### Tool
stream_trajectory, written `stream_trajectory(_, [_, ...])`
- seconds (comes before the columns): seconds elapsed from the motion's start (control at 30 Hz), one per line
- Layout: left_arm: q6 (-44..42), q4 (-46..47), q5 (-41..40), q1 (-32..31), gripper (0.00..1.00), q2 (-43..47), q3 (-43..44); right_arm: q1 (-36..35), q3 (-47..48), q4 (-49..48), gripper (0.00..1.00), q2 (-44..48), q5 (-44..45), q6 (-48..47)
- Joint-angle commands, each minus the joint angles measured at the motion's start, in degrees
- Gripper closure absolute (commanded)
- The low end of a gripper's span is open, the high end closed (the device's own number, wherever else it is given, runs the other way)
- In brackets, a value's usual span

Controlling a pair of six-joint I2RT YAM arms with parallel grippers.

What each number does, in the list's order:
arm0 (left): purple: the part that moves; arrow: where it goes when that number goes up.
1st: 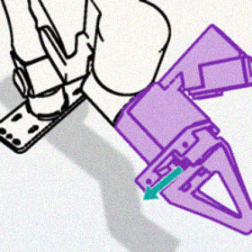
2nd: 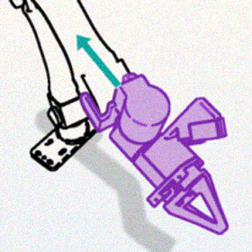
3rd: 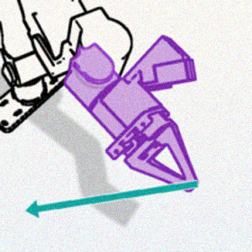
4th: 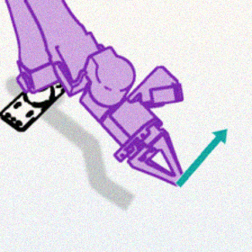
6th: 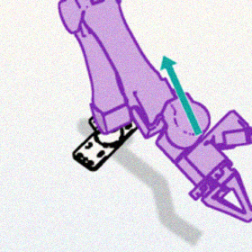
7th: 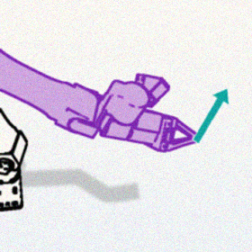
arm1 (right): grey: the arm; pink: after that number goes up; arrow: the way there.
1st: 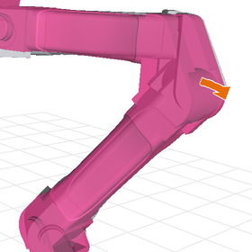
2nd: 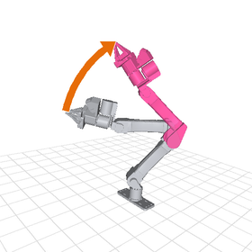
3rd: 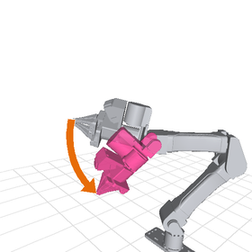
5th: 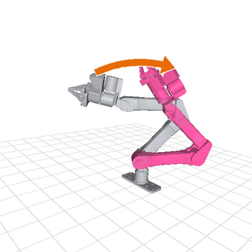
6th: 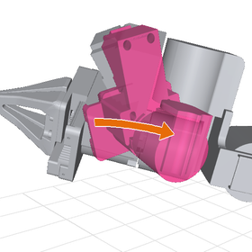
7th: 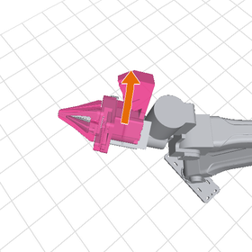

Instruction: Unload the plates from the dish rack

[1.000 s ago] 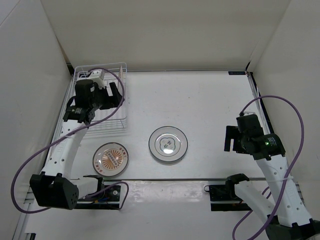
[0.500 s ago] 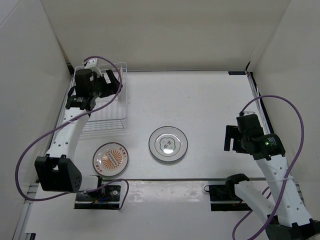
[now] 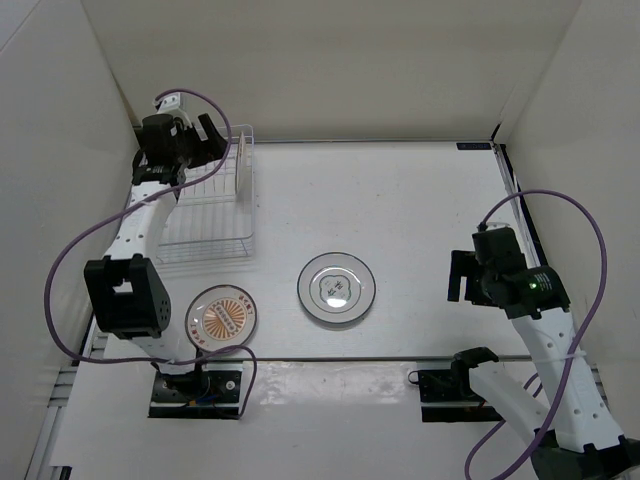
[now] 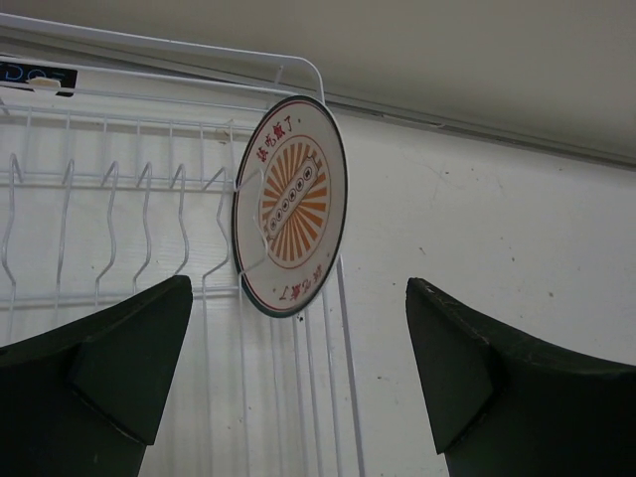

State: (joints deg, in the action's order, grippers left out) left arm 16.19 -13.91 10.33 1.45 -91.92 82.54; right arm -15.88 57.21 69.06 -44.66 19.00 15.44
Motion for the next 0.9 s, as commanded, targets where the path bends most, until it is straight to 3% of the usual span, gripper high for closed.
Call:
stream_trajectory(0.0, [-1.33, 4.84, 0.04, 0.22, 0.0, -2.02, 2.45, -0.29, -0.35, -0.77, 0.11, -0.34, 0.42, -0.59])
stream_trajectory(0.23, [0.86, 11.34, 6.8, -0.66, 0.01, -10.38, 6.14, -0.12, -0.26, -0.77, 0.11, -1.13, 0.42, -0.5])
stream_trajectory(0.47, [-1.07, 11.55, 6.11, -4.62, 0.01, -16.97, 10.25, -0.12, -0.26, -0.85, 0.11, -1.92, 0.42, -0.59])
stream_trajectory(0.6, [-2.03, 10.48, 5.41, -6.02, 0.1, -19.43, 11.06, -0.03, -0.35, -0.59, 0.11, -1.83, 0.68, -0.41])
stream_trajectory(0.87, [-4.76, 10.04, 4.0, -6.73, 0.43, -21.55, 11.59, -0.2, -0.43, -0.68, 0.11, -2.09, 0.42, -0.59])
